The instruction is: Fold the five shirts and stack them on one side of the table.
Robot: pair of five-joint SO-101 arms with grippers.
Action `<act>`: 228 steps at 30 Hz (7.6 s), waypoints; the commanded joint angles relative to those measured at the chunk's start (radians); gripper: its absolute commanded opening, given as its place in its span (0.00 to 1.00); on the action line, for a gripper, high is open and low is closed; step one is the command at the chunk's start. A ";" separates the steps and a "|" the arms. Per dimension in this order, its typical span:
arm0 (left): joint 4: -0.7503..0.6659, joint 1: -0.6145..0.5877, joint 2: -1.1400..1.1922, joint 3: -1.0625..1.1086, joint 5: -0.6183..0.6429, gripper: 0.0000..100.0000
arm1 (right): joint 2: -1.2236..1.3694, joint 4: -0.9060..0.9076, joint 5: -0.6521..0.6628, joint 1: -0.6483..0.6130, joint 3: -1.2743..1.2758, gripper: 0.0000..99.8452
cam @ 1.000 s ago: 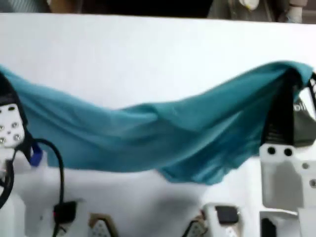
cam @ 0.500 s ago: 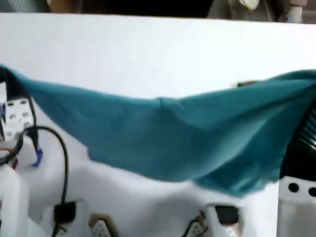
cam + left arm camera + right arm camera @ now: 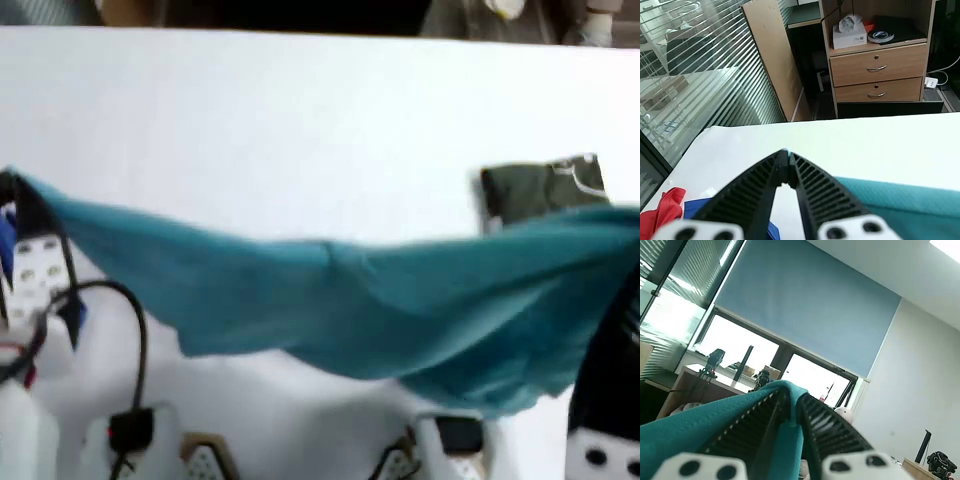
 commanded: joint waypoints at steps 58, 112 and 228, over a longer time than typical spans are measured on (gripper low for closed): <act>-0.023 0.025 1.223 -0.426 -0.176 0.03 | 0.888 -0.263 0.034 0.018 0.453 0.02; -0.279 -0.034 0.609 0.334 -0.269 0.03 | 0.659 -0.570 0.164 -0.045 0.813 0.02; -0.166 -0.046 0.552 0.932 -0.433 0.03 | 0.186 -0.134 0.393 0.309 1.749 0.02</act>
